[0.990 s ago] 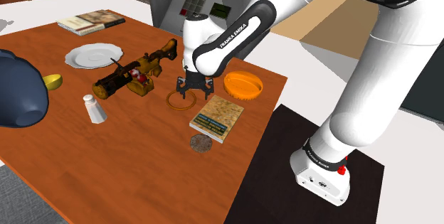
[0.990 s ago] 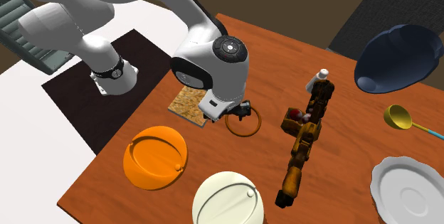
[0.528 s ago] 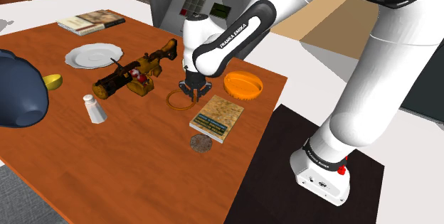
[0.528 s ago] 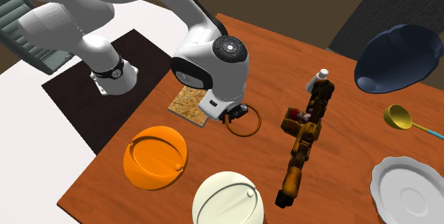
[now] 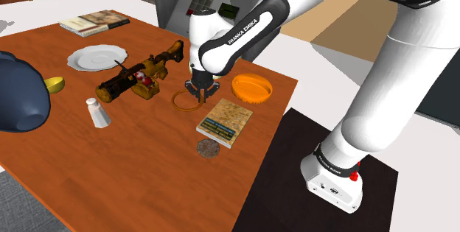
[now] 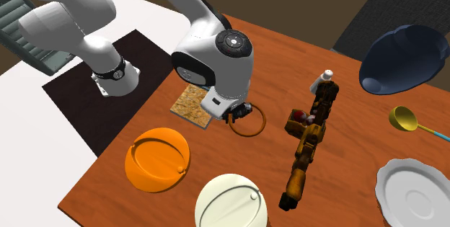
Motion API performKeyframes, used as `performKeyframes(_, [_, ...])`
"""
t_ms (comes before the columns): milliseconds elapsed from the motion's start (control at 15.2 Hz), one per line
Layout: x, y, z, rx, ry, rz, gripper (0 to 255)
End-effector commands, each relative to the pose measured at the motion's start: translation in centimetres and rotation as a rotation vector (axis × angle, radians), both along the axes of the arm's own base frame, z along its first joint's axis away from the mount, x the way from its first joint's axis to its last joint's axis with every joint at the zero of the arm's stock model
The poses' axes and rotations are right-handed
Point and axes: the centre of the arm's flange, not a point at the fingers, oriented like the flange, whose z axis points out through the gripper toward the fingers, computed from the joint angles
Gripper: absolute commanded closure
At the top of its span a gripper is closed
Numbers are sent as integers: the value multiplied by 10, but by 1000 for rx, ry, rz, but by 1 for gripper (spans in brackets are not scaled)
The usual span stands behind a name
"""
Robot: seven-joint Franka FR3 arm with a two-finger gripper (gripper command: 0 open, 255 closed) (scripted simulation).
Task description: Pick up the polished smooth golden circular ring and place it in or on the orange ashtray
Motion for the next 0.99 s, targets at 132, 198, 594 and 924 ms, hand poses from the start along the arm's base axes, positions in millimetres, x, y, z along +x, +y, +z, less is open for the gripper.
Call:
performKeyframes(132, [0, -1, 21, 0, 0, 0, 255])
performKeyframes(198, [0, -1, 26, 0, 0, 0, 255])
performKeyframes(594, [0, -1, 58, 0, 0, 0, 255])
performKeyframes(924, [0, -1, 84, 0, 0, 0, 255])
